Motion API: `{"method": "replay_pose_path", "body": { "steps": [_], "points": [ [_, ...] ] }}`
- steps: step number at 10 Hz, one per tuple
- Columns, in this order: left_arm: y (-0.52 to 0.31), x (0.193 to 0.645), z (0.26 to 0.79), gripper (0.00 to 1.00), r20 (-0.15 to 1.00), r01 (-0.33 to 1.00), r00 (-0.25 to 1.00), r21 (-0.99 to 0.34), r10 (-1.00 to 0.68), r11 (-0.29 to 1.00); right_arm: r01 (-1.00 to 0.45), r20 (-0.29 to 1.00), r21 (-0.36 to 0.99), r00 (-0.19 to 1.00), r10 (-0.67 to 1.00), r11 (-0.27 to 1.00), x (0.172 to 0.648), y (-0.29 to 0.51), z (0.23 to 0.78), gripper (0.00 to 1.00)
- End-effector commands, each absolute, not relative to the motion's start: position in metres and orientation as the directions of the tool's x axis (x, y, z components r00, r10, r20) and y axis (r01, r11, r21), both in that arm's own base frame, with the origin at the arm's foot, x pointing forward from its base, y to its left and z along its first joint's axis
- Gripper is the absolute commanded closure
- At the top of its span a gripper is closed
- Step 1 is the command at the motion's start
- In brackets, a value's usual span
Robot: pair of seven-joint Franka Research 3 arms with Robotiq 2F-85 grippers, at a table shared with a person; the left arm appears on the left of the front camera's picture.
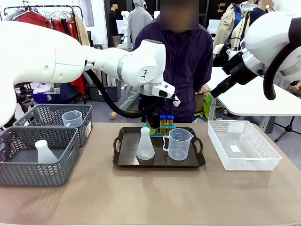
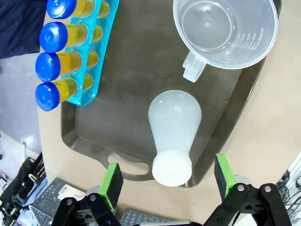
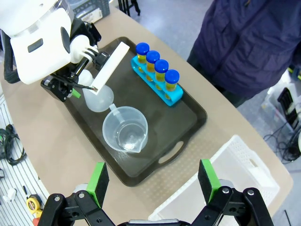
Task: Prepare the laboratory tools.
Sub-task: Pick up one Small flask and place it on the Handle tray.
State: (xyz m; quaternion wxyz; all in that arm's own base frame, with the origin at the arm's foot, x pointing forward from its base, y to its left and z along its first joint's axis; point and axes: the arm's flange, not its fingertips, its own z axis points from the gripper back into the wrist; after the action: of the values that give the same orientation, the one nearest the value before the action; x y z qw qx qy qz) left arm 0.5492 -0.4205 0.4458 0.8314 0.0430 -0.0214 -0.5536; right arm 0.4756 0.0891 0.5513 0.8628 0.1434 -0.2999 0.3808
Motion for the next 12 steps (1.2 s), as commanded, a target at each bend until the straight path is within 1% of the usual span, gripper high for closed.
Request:
{"method": "replay_pose_path", "body": {
  "steps": [1,7,8,9,10,11,12],
  "points": [
    [-0.418,0.55,0.448,0.0,-0.013,0.917,0.389,0.096,-0.921,0.386,-0.744,0.631,0.026,0.531,0.566,0.668,0.476,0.088,0.551,0.0],
    [-0.42,0.549,0.446,0.0,-0.012,0.919,0.386,0.095,-0.922,0.383,-0.744,0.631,0.026,0.531,0.566,0.668,0.476,0.088,0.551,0.0],
    [-0.408,0.556,0.453,0.0,0.035,0.933,0.36,-0.001,-0.932,0.36,-0.744,0.631,0.026,0.531,0.566,0.668,0.476,0.088,0.551,0.0],
    [-0.391,0.549,0.473,0.0,0.065,0.933,0.359,-0.055,-0.931,0.355,-0.744,0.631,0.026,0.531,0.566,0.668,0.476,0.088,0.551,0.0],
    [-0.377,0.549,0.488,0.0,0.106,0.932,0.36,-0.096,-0.927,0.35,-0.744,0.631,0.026,0.531,0.566,0.668,0.476,0.088,0.551,0.0],
    [-0.36,0.549,0.505,0.0,0.127,0.93,0.363,-0.101,-0.923,0.352,-0.744,0.631,0.026,0.531,0.566,0.668,0.476,0.088,0.551,0.0],
    [-0.348,0.546,0.515,0.0,0.11,0.934,0.343,-0.146,-0.933,0.326,-0.744,0.631,0.026,0.531,0.566,0.668,0.476,0.088,0.551,0.0]
  ]
}}
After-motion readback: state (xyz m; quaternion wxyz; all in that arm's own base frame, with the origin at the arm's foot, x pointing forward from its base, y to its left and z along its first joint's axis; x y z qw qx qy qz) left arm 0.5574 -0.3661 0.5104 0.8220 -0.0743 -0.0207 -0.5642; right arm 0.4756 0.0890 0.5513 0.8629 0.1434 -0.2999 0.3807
